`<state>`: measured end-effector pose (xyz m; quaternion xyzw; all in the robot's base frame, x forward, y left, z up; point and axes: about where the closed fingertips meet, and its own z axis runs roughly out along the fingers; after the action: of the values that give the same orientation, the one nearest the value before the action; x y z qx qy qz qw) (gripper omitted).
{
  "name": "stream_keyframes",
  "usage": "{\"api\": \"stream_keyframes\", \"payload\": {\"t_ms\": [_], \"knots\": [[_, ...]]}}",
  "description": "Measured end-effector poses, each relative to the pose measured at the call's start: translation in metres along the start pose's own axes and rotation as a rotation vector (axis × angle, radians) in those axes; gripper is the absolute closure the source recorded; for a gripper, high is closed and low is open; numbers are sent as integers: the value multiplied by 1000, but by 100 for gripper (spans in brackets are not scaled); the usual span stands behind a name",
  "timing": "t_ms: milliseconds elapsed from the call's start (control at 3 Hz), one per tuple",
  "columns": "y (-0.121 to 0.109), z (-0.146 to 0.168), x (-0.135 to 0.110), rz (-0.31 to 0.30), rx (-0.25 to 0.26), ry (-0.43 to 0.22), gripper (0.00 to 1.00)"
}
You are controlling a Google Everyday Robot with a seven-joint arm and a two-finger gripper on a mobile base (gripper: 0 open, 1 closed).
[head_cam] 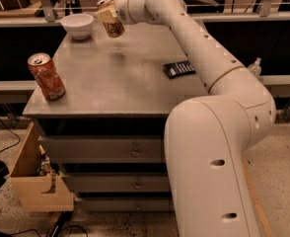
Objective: Move orange can near coke can
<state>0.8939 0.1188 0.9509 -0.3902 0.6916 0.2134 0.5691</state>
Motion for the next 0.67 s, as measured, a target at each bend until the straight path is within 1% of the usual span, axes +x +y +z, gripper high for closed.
{"api": "stream_keyframes", "payload": {"t_ms": [333,667], "knots": [[-6,-27,-10,-35,41,26,100],[2,-52,-16,-34,60,37,100]]}}
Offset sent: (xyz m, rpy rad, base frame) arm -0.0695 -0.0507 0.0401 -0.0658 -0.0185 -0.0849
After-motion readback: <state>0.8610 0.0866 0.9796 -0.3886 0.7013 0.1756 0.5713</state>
